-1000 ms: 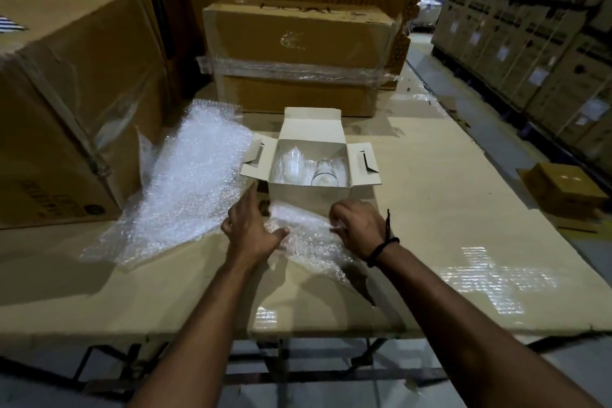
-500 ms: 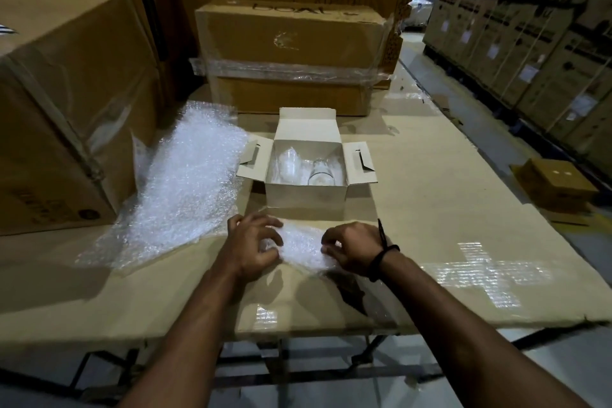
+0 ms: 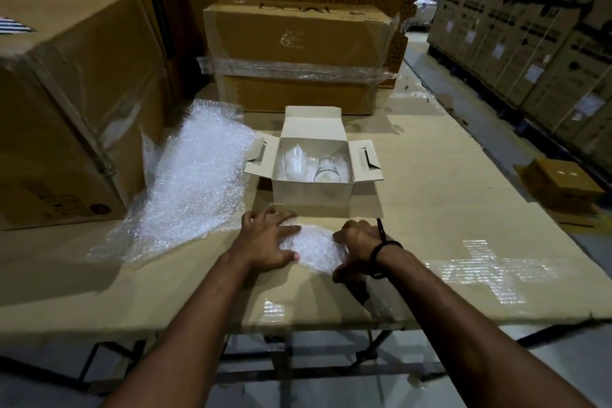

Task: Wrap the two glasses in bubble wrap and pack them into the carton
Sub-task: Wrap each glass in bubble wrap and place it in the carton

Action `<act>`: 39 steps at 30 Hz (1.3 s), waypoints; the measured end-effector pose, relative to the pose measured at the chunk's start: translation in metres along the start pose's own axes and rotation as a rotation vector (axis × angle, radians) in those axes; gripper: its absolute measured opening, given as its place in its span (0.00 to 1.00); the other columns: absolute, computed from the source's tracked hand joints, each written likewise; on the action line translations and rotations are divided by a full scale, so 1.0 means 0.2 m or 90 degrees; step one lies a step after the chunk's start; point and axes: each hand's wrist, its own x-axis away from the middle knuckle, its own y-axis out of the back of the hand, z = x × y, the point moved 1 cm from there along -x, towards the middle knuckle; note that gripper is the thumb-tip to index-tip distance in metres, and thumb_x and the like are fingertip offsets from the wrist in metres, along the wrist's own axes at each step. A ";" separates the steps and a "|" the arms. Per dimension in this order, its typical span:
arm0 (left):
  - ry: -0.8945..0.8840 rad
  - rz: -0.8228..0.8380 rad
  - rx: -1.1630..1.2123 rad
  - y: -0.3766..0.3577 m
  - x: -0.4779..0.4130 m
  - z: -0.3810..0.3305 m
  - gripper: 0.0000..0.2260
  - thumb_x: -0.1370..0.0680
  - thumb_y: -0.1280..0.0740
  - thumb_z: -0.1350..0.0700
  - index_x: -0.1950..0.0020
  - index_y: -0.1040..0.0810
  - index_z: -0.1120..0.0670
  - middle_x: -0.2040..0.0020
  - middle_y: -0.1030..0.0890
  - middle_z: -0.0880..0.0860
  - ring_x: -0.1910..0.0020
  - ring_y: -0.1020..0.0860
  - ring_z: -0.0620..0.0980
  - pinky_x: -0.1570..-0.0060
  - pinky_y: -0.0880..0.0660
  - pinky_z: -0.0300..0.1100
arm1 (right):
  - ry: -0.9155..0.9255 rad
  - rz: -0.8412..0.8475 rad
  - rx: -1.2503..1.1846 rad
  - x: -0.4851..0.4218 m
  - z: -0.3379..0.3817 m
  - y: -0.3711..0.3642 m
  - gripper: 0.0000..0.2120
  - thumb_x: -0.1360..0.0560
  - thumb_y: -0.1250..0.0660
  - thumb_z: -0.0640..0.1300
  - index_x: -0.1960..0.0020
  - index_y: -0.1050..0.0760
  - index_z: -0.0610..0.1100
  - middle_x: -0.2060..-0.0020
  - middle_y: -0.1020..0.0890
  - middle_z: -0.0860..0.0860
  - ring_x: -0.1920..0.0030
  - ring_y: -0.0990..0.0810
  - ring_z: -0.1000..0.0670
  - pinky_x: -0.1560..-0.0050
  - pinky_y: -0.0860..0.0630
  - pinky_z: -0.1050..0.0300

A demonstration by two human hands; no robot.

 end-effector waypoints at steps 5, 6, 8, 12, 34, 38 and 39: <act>0.013 -0.093 0.026 0.02 -0.01 -0.02 0.20 0.27 0.31 0.40 0.37 0.23 0.44 0.35 0.24 0.42 0.28 0.38 0.49 0.34 0.48 0.50 | -0.037 0.051 -0.143 -0.04 0.00 -0.01 0.28 0.36 0.24 0.54 0.39 0.26 0.49 0.46 0.20 0.49 0.45 0.22 0.46 0.50 0.25 0.58; 0.007 -0.126 0.025 0.02 -0.01 -0.03 0.17 0.26 0.30 0.43 0.39 0.21 0.45 0.37 0.22 0.43 0.31 0.35 0.49 0.35 0.46 0.49 | -0.045 0.041 -0.151 -0.05 0.00 -0.01 0.27 0.35 0.25 0.52 0.38 0.26 0.50 0.45 0.20 0.49 0.45 0.22 0.46 0.50 0.26 0.58; -0.003 -0.220 0.069 0.03 0.00 -0.04 0.12 0.26 0.30 0.49 0.43 0.20 0.47 0.43 0.20 0.46 0.37 0.29 0.50 0.39 0.42 0.48 | -0.054 -0.031 -0.140 -0.06 0.00 0.00 0.18 0.31 0.29 0.50 0.42 0.24 0.52 0.47 0.19 0.49 0.46 0.21 0.46 0.51 0.27 0.58; 0.029 -0.338 0.148 0.03 0.00 0.00 0.11 0.29 0.30 0.51 0.48 0.22 0.52 0.53 0.19 0.50 0.51 0.23 0.54 0.47 0.40 0.48 | -0.029 -0.240 -0.137 -0.09 -0.03 0.02 0.08 0.31 0.29 0.45 0.52 0.22 0.48 0.51 0.21 0.48 0.49 0.22 0.43 0.53 0.27 0.53; -0.118 -0.103 0.101 -0.03 -0.01 0.06 0.18 0.23 0.38 0.44 0.35 0.22 0.44 0.37 0.21 0.48 0.36 0.27 0.51 0.38 0.34 0.49 | -0.023 -0.046 -0.125 0.00 -0.09 -0.07 0.21 0.24 0.35 0.52 0.32 0.28 0.53 0.33 0.27 0.50 0.34 0.29 0.47 0.36 0.31 0.55; -0.148 -0.153 0.145 -0.07 -0.01 0.14 0.13 0.25 0.34 0.51 0.42 0.17 0.48 0.45 0.18 0.49 0.45 0.22 0.54 0.48 0.25 0.53 | -0.046 -0.085 -0.094 0.04 -0.12 -0.10 0.17 0.26 0.36 0.43 0.38 0.22 0.52 0.38 0.23 0.51 0.37 0.26 0.46 0.43 0.30 0.57; -0.150 -0.162 0.155 -0.07 -0.01 0.14 0.13 0.25 0.33 0.53 0.43 0.16 0.49 0.46 0.17 0.50 0.45 0.21 0.54 0.47 0.25 0.53 | -0.057 -0.090 -0.099 0.04 -0.13 -0.11 0.14 0.26 0.36 0.42 0.43 0.19 0.51 0.43 0.21 0.50 0.41 0.24 0.45 0.47 0.29 0.57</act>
